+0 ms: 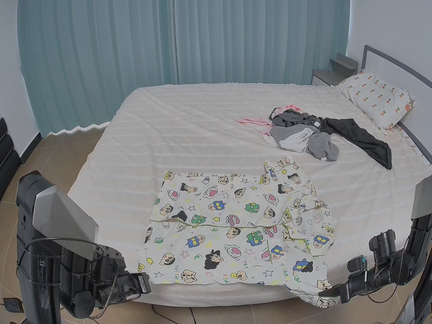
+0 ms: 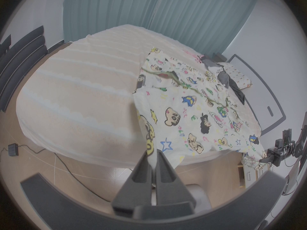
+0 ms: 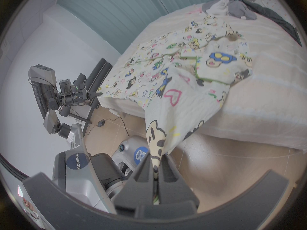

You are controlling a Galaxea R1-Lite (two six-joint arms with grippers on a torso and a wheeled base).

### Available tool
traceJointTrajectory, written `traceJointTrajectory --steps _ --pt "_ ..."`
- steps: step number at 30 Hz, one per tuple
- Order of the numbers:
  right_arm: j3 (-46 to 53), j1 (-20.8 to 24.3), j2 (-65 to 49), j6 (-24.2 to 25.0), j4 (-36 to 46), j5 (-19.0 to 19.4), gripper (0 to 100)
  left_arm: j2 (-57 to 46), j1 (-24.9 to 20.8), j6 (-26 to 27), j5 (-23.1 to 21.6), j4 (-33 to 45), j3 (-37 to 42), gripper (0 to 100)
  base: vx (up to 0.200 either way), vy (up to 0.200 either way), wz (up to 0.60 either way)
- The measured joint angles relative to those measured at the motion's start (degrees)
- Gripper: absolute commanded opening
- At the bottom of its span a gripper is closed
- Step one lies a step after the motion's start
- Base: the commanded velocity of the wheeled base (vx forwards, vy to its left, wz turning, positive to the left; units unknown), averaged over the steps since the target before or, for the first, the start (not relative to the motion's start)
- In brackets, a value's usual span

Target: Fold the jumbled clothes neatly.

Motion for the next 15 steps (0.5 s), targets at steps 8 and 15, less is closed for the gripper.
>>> traceJointTrajectory --steps 8,15 --pt "0.0 -1.5 -6.7 1.4 -0.8 0.8 0 -5.8 1.3 -0.2 0.3 0.0 -3.4 0 0.0 0.0 0.0" --pt "-2.0 -1.8 -10.1 15.9 -9.9 0.0 0 -8.1 3.0 -1.7 2.2 0.0 -8.2 0 0.0 0.0 0.0"
